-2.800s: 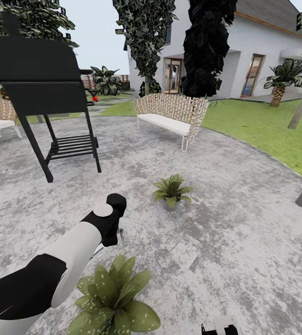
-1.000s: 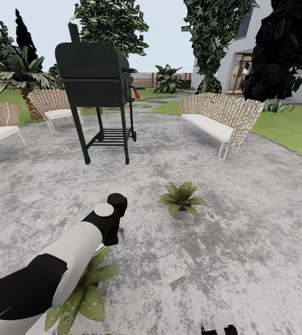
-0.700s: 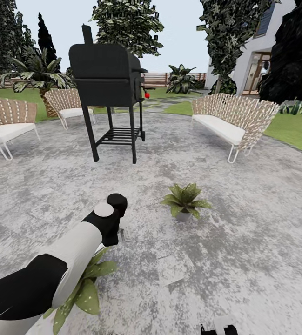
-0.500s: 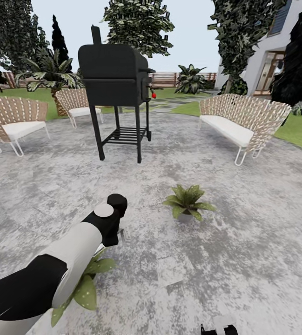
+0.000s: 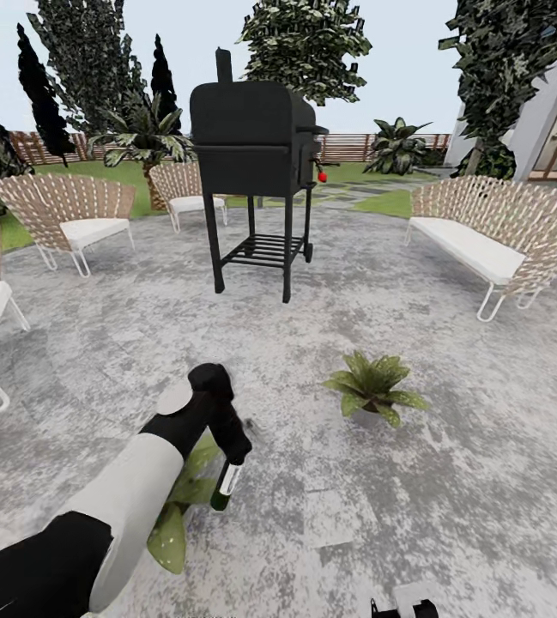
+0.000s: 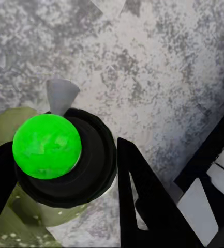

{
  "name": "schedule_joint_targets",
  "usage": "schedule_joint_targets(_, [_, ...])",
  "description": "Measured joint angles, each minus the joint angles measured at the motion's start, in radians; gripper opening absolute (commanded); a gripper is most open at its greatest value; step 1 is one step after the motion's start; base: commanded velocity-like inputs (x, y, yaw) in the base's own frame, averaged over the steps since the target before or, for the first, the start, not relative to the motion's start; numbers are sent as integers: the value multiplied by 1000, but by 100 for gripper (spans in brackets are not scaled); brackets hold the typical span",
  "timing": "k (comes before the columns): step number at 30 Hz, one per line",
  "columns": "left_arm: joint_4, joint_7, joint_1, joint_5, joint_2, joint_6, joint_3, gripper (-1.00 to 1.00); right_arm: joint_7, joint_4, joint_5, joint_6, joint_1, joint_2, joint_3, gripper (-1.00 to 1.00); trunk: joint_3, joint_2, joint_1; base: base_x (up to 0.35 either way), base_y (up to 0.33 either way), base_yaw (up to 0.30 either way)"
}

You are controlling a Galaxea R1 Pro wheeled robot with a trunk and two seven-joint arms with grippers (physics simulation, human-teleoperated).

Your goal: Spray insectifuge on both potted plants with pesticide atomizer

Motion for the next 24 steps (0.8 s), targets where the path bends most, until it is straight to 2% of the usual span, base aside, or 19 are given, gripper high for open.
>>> schedule_joint_targets(2, [-124, 0, 70, 111, 0, 2, 23, -100, 0, 0, 0, 0, 0, 0, 1, 100, 0, 0, 0, 1, 0, 279])
schedule_joint_targets(4, [-181, 0, 105, 209, 0, 3, 79, -100, 0, 0, 0, 0, 0, 0, 1, 100, 0, 0, 0, 0, 0, 279])
schedule_joint_targets(5, [-192, 0, 121, 244, 1, 2, 109, -100, 0, 0, 0, 0, 0, 0, 1, 100, 0, 0, 0, 0, 0, 79])
schedule_joint_targets(6, [-202, 85, 170, 286, 1, 2, 147, -100, 0, 0, 1, -1, 0, -1, 0, 100, 0, 0, 0, 0, 0, 26])
schedule_joint_targets(7, [-206, 177, 218, 321, 1, -3, 153, -100, 1, -1, 2, -1, 0, -2, 0, 100, 0, 0, 0, 0, 0, 13])
schedule_joint_targets(10, [-209, 331, 290, 452, 2, -24, 154, -100, 2, 0, 4, -2, 0, -14, 0, 100, 0, 0, 0, 0, 0, 4])
schedule_joint_targets(11, [-209, 415, 325, 524, 3, -74, 153, -100, 1, 0, 3, -2, 0, -28, -1, 100, 0, 0, 0, 0, 0, 0])
schedule_joint_targets(12, [-209, 469, 351, 567, 3, -117, 153, -100, 0, 0, 4, -2, 0, -35, 0, 100, 0, 0, 0, 0, 0, 0])
schedule_joint_targets(13, [-208, 512, 376, 594, 4, -152, 153, -100, 0, 0, 4, -2, 0, -39, 1, 100, 0, 0, 0, 0, 0, 0])
schedule_joint_targets(15, [-208, 556, 419, 616, 6, -195, 153, -100, 0, -2, 2, -2, 0, -39, -1, 100, 0, 0, 0, 0, 0, 0])
schedule_joint_targets(16, [-206, 570, 455, 622, 8, -226, 151, -100, 0, -3, 1, -3, 0, -36, -2, 100, 0, 0, 0, 0, 0, 0])
schedule_joint_targets(17, [-207, 572, 469, 624, 9, -234, 151, -100, 0, -3, 1, -3, 0, -36, -3, 100, 0, 0, 0, 0, 0, 0])
schedule_joint_targets(21, [-193, 575, 478, 625, 9, -278, 149, -100, 0, -1, -1, -4, 0, -34, 0, 100, 0, 0, 0, 90, -164, 0])
schedule_joint_targets(24, [-191, 576, 479, 626, 8, -285, 150, -100, 0, -1, -1, -4, 0, -34, 0, 100, 0, 0, 0, 147, -244, 0])
